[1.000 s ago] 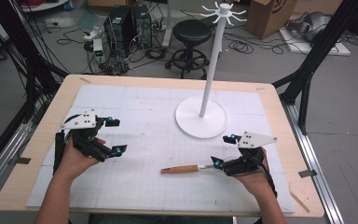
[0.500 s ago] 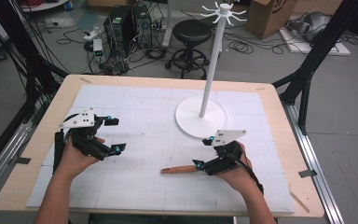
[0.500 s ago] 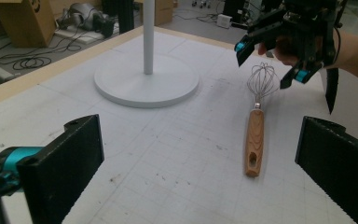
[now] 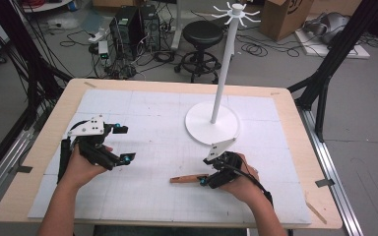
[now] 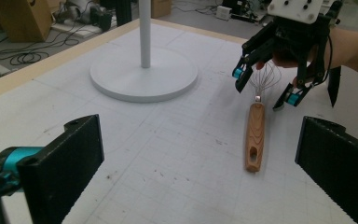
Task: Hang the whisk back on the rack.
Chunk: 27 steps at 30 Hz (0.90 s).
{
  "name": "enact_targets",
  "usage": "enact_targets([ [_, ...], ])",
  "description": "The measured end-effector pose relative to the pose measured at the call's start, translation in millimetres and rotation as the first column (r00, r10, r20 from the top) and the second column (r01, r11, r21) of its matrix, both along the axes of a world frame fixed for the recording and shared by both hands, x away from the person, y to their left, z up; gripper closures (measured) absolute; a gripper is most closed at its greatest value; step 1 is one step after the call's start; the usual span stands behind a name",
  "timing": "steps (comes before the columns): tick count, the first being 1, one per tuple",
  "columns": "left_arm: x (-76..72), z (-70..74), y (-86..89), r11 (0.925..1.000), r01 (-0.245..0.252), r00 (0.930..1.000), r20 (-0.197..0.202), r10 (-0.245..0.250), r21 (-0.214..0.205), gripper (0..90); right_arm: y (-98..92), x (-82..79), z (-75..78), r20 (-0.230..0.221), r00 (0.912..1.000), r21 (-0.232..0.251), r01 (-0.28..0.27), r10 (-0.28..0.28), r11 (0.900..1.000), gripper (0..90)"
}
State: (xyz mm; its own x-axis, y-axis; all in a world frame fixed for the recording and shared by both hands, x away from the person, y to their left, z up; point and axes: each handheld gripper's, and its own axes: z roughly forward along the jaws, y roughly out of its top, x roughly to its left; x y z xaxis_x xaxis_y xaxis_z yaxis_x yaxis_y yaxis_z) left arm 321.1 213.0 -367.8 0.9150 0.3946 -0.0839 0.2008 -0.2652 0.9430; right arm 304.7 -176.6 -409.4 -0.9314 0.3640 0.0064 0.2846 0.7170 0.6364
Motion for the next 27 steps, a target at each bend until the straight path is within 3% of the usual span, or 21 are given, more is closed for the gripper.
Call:
enact_targets([
  [1, -0.1, 0.0, -0.1, 1.0000, 0.002, 1.0000, 0.001, -0.002, 0.003, 1.6, 0.0, 0.0, 0.0, 0.000, 1.0000, 0.000, 0.000, 0.000, 1.0000, 34.8],
  [2, -0.1, -0.1, -0.2, 1.0000, 0.002, 1.0000, 0.002, -0.002, 0.006, 1.6, 3.0, 0.1, -4.1, -0.014, 0.9999, -0.042, 0.000, 0.000, 0.9991, 37.7],
  [4, -0.1, -0.1, -0.2, 1.0000, 0.001, 1.0000, 0.000, -0.001, 0.006, 1.6, 4.0, 0.6, -5.9, -0.021, 0.9998, -0.053, -0.002, 0.001, 0.9986, 39.0],
  [5, 0.3, -0.3, -0.2, 1.0000, 0.001, 1.0000, 0.002, -0.001, 0.005, 1.6, 4.8, 1.3, -7.8, -0.046, 0.9989, -0.080, 0.001, -0.004, 0.9968, 43.7],
  [11, 0.8, -1.0, -0.4, 0.9999, 0.002, 1.0000, -0.002, -0.002, 0.010, 1.6, 7.3, 1.2, -13.4, -0.085, 0.9964, -0.134, -0.013, 0.002, 0.9908, 53.8],
  [17, 1.0, -1.3, -1.2, 0.9999, 0.005, 1.0000, 0.000, -0.005, 0.016, 1.6, 13.5, -2.6, -12.4, -0.055, 0.9983, -0.200, -0.027, 0.016, 0.9794, 58.0],
  [27, 1.2, -2.1, -1.7, 0.9997, 0.004, 1.0000, -0.003, -0.004, 0.024, 1.6, 16.7, -6.6, -10.8, -0.056, 0.9976, -0.218, -0.052, 0.041, 0.9747, 69.4],
])
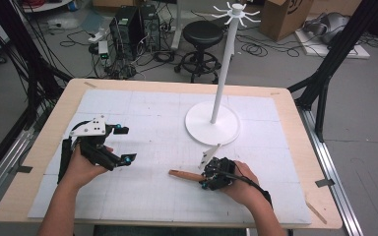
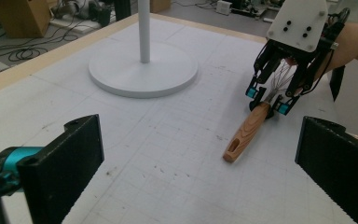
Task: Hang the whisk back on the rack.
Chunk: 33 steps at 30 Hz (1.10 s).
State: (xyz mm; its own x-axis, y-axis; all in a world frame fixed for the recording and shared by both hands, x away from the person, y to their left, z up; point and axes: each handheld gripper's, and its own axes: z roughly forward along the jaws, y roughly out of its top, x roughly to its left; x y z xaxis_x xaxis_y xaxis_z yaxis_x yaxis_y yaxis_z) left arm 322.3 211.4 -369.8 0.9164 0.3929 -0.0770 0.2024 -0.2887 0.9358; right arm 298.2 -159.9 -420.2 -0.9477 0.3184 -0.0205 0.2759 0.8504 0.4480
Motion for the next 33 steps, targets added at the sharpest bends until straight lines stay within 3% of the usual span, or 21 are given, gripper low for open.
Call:
enact_targets([
  [10, 0.6, -0.5, 0.3, 1.0000, -0.001, 1.0000, -0.001, 0.001, 0.003, 1.6, 1.8, 0.1, 1.7, 0.012, 0.9997, -0.023, -0.022, 0.023, 0.9995, 70.8],
  [12, 0.2, -0.2, 0.3, 1.0000, -0.003, 1.0000, 0.000, 0.003, 0.003, 1.6, -0.1, 0.0, 3.2, 0.042, 0.9982, -0.029, -0.042, 0.044, 0.9987, 71.0],
  [15, 0.2, 0.0, 0.8, 1.0000, -0.005, 1.0000, 0.001, 0.005, -0.001, 1.6, -2.2, -0.2, 6.1, 0.058, 0.9971, -0.005, -0.049, 0.049, 0.9988, 71.1],
  [17, 0.5, 0.2, 1.5, 1.0000, -0.004, 1.0000, 0.002, 0.004, -0.002, 1.6, -7.3, 0.1, 13.7, 0.089, 0.9951, 0.059, -0.049, 0.044, 0.9970, 71.1],
  [21, 0.8, 0.0, 2.0, 1.0000, -0.008, 1.0000, 0.001, 0.008, -0.002, 1.6, -14.2, 0.3, 22.2, 0.117, 0.9929, 0.117, -0.037, 0.023, 0.9925, 71.1],
  [22, 0.7, 0.1, 2.3, 1.0000, -0.007, 1.0000, 0.001, 0.007, 0.001, 1.6, -19.7, 0.0, 27.5, 0.132, 0.9912, 0.172, -0.015, -0.008, 0.9851, 71.1],
  [23, 0.5, 0.2, 2.2, 1.0000, -0.007, 1.0000, 0.002, 0.007, -0.001, 1.6, -19.7, 0.0, 27.5, 0.132, 0.9912, 0.172, -0.015, -0.008, 0.9851, 71.1],
  [24, 0.1, 0.7, 2.7, 1.0000, -0.006, 1.0000, 0.002, 0.006, -0.006, 1.6, -26.2, -0.4, 33.6, 0.139, 0.9896, 0.231, 0.005, -0.038, 0.9730, 71.1],
  [25, 0.1, 0.7, 2.7, 1.0000, -0.006, 1.0000, 0.002, 0.006, -0.006, 1.6, -26.2, -0.4, 33.6, 0.139, 0.9896, 0.231, 0.005, -0.038, 0.9730, 71.1],
  [26, 0.1, 1.2, 3.8, 0.9999, -0.010, 0.9999, 0.004, 0.010, -0.009, 1.6, -34.4, -0.2, 41.7, 0.151, 0.9861, 0.292, 0.022, -0.069, 0.9562, 71.1],
  [28, 0.0, 2.0, 5.2, 0.9998, -0.012, 0.9999, 0.007, 0.012, -0.016, 1.6, -40.9, -0.3, 48.7, 0.166, 0.9819, 0.335, 0.031, -0.092, 0.9417, 71.0],
  [29, 0.0, 2.0, 5.2, 0.9998, -0.012, 0.9999, 0.007, 0.012, -0.016, 1.6, -40.9, -0.3, 48.7, 0.166, 0.9819, 0.335, 0.031, -0.092, 0.9417, 71.0],
  [30, 0.0, 2.5, 5.9, 0.9996, -0.015, 0.9999, 0.008, 0.015, -0.023, 1.6, -47.9, 0.5, 56.5, 0.176, 0.9772, 0.377, 0.045, -0.119, 0.9251, 71.0],
  [31, 0.0, 2.5, 5.9, 0.9996, -0.015, 0.9999, 0.008, 0.015, -0.023, 1.6, -47.9, 0.5, 56.5, 0.176, 0.9772, 0.377, 0.045, -0.119, 0.9251, 71.0],
  [32, 0.1, 2.6, 6.3, 0.9996, -0.015, 0.9999, 0.006, 0.015, -0.023, 1.6, -53.9, 3.1, 62.9, 0.186, 0.9723, 0.423, 0.051, -0.141, 0.9045, 71.1],
  [33, 0.3, 2.5, 6.4, 0.9996, -0.015, 0.9999, 0.007, 0.015, -0.022, 1.6, -56.3, 4.4, 65.4, 0.192, 0.9694, 0.441, 0.054, -0.153, 0.8958, 71.0],
])
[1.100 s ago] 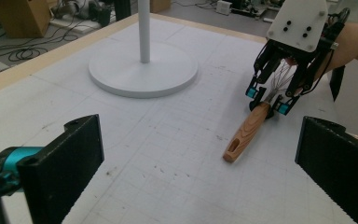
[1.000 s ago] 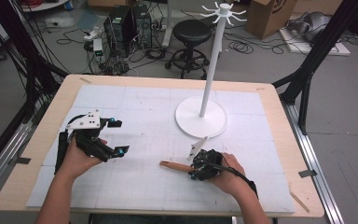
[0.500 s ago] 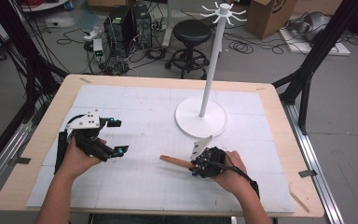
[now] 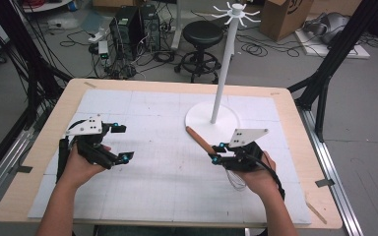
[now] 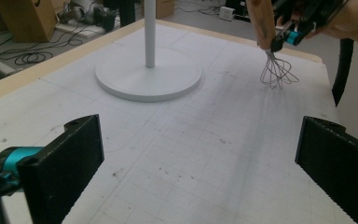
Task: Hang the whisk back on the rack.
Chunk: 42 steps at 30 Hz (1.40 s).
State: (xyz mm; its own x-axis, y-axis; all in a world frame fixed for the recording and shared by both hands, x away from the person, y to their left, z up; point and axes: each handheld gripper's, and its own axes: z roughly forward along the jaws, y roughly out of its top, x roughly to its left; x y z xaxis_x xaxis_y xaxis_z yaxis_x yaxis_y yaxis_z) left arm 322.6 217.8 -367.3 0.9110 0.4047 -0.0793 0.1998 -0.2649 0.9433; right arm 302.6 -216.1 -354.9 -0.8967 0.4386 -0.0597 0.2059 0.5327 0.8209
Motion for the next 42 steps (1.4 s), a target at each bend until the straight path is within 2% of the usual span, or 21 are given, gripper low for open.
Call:
enact_targets([
  [5, 0.2, -0.2, -0.1, 1.0000, -0.001, 1.0000, -0.001, 0.001, -0.001, 1.6, -5.8, 6.4, 8.3, 0.022, 0.9996, 0.041, 0.018, -0.019, 0.9990, 71.1],
  [6, 0.3, -0.2, 0.0, 1.0000, 0.000, 1.0000, -0.002, 0.000, -0.001, 1.6, -8.4, 8.1, 11.9, 0.013, 0.9995, 0.074, 0.026, -0.028, 0.9969, 71.1],
  [7, 0.3, -0.1, 0.2, 1.0000, 0.000, 1.0000, -0.002, 0.000, -0.002, 1.6, -8.4, 8.1, 11.9, 0.013, 0.9995, 0.074, 0.026, -0.028, 0.9969, 71.1],
  [9, 0.2, 0.5, 1.2, 1.0000, -0.002, 1.0000, 0.001, 0.002, -0.008, 1.6, -11.1, 10.9, 17.0, 0.022, 0.9994, 0.109, 0.024, -0.027, 0.9938, 71.2],
  [17, 0.2, 0.1, 0.5, 1.0000, -0.001, 1.0000, 0.001, 0.001, -0.002, 1.6, -16.6, 17.7, 35.0, 0.038, 0.9983, 0.162, 0.038, -0.044, 0.9860, 71.3],
  [19, 0.1, 0.2, 0.5, 1.0000, -0.001, 1.0000, 0.001, 0.001, 0.001, 1.6, -17.1, 18.9, 39.0, 0.036, 0.9982, 0.168, 0.040, -0.047, 0.9851, 71.2],
  [21, 0.1, 0.4, 1.0, 1.0000, -0.004, 1.0000, 0.001, 0.004, -0.005, 1.6, -17.9, 21.3, 48.5, 0.052, 0.9974, 0.173, 0.040, -0.050, 0.9840, 71.3],
  [27, 0.5, -0.2, 1.1, 0.9999, -0.007, 1.0000, -0.002, 0.007, -0.008, 1.6, -20.0, 22.2, 63.8, 0.078, 0.9954, 0.198, 0.038, -0.055, 0.9794, 71.2],
  [35, 0.2, 0.2, 1.3, 1.0000, -0.005, 1.0000, 0.001, 0.005, -0.003, 1.6, -25.8, 24.2, 76.9, 0.085, 0.9942, 0.217, 0.046, -0.066, 0.9750, 71.3],
  [42, 0.3, 0.0, 0.7, 1.0000, -0.004, 1.0000, 0.002, 0.004, -0.003, 1.6, -36.3, 30.2, 102.6, 0.081, 0.9916, 0.243, 0.079, -0.101, 0.9669, 71.2],
])
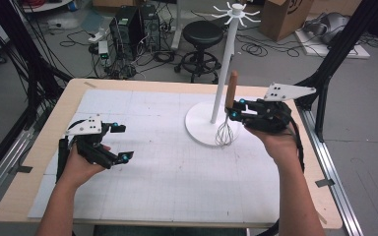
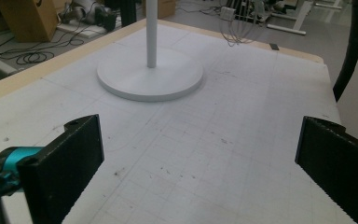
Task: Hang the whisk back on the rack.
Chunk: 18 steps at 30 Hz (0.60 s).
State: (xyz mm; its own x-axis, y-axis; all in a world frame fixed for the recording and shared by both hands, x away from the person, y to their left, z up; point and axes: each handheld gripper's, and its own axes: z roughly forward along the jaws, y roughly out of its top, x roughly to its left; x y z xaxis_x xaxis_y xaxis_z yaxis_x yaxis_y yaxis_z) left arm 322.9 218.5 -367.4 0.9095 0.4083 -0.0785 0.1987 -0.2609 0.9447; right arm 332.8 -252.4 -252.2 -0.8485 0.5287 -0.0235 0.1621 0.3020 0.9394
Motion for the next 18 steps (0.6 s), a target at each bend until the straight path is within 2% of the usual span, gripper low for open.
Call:
enact_targets([
  [10, 0.0, 0.1, 0.5, 1.0000, -0.001, 1.0000, -0.002, 0.001, -0.003, 1.6, -9.8, 8.7, 24.9, 0.011, 0.9990, 0.015, 0.043, -0.043, 0.9990, 71.2],
  [18, 0.2, 0.2, 1.1, 1.0000, 0.001, 1.0000, -0.001, -0.001, 0.002, 1.6, -16.6, 21.2, 40.4, -0.010, 0.9963, 0.014, 0.086, -0.086, 0.9962, 71.2],
])
